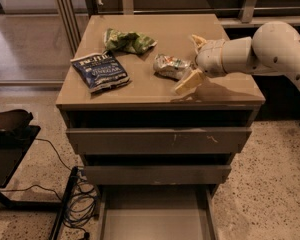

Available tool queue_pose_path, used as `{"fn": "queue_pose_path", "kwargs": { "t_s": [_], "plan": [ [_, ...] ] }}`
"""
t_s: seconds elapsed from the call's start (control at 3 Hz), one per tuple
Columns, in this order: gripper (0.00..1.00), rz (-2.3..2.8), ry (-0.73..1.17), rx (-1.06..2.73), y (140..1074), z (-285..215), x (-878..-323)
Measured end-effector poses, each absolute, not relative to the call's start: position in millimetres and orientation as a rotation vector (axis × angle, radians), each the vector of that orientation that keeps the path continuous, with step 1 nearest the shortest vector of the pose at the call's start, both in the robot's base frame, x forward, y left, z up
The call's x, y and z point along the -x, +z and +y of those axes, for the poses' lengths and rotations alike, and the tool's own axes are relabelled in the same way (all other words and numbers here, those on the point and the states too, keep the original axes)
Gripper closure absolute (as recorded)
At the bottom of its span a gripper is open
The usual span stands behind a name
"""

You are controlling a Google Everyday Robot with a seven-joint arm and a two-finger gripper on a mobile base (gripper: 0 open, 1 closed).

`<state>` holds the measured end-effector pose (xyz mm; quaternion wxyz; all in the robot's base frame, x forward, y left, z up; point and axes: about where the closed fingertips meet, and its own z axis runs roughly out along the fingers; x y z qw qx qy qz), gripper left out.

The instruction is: Pick 7up can from bottom drawer and place on counter

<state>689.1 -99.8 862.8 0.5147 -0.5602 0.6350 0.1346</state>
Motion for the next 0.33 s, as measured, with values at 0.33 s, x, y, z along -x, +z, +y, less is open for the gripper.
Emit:
{"fn": "queue_pose_path", "kwargs": {
  "t_s": [0.33],
  "plan": [
    [0.00, 1.526, 0.323, 1.346, 862.7, -99.8, -689.1]
  ]
}}
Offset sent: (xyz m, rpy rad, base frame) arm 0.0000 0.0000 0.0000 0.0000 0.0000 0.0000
